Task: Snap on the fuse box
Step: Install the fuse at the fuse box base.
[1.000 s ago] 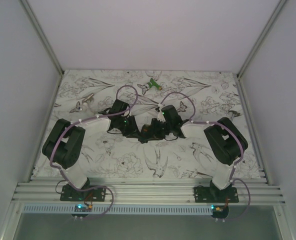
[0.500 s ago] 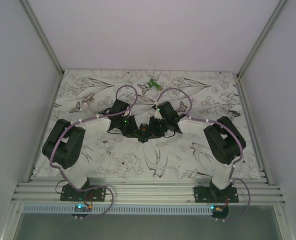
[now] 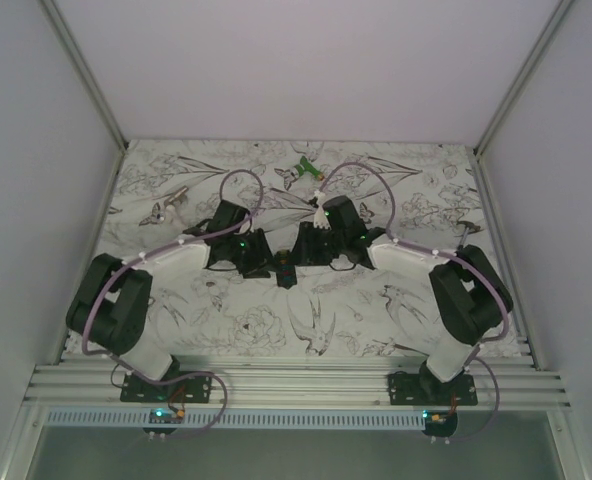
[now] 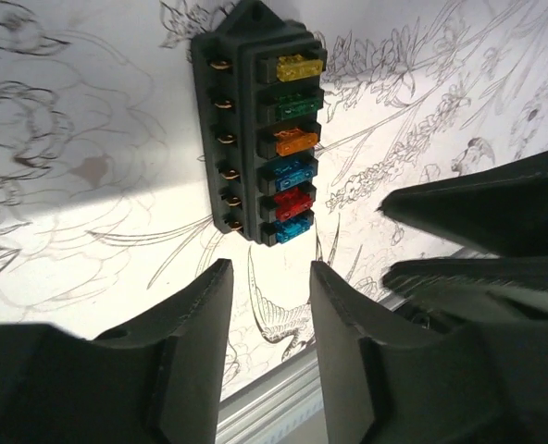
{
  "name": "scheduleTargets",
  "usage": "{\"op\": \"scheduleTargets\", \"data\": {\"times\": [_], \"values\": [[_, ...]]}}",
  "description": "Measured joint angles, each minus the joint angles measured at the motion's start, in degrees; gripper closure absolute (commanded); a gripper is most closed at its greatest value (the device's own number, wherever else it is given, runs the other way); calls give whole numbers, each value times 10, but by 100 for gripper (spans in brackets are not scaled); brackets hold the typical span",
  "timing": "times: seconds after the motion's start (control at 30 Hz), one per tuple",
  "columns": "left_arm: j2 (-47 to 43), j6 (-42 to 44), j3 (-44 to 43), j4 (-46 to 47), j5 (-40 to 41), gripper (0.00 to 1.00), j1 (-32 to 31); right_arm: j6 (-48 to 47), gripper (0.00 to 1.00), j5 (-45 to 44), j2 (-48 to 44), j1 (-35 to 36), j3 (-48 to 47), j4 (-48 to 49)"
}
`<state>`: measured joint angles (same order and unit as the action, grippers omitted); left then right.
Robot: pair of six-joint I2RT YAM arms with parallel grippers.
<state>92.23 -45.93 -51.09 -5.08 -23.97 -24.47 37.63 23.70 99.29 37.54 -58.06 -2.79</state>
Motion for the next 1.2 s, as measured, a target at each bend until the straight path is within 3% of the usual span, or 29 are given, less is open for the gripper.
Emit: {"op": "scheduleTargets", "data": {"times": [0.13,0.43,0.6,0.9,1.2], "values": [[-35,0,6,-12,8,45,28,-18,49,-10,-26,-15,0,0],[-92,23,6,-73,58,29,55,-43,49,-20,-23,-22,4,-4],[-96,31,1,-88,63,32,60,-42,51,-5,5,-22,4,9],[11,31,-66,-84,52,40,-6,-35,56,30,63,-22,4,26],[60,31,-87,-79,39,52,-20,-27,61,46,70,-21,4,32]]}}
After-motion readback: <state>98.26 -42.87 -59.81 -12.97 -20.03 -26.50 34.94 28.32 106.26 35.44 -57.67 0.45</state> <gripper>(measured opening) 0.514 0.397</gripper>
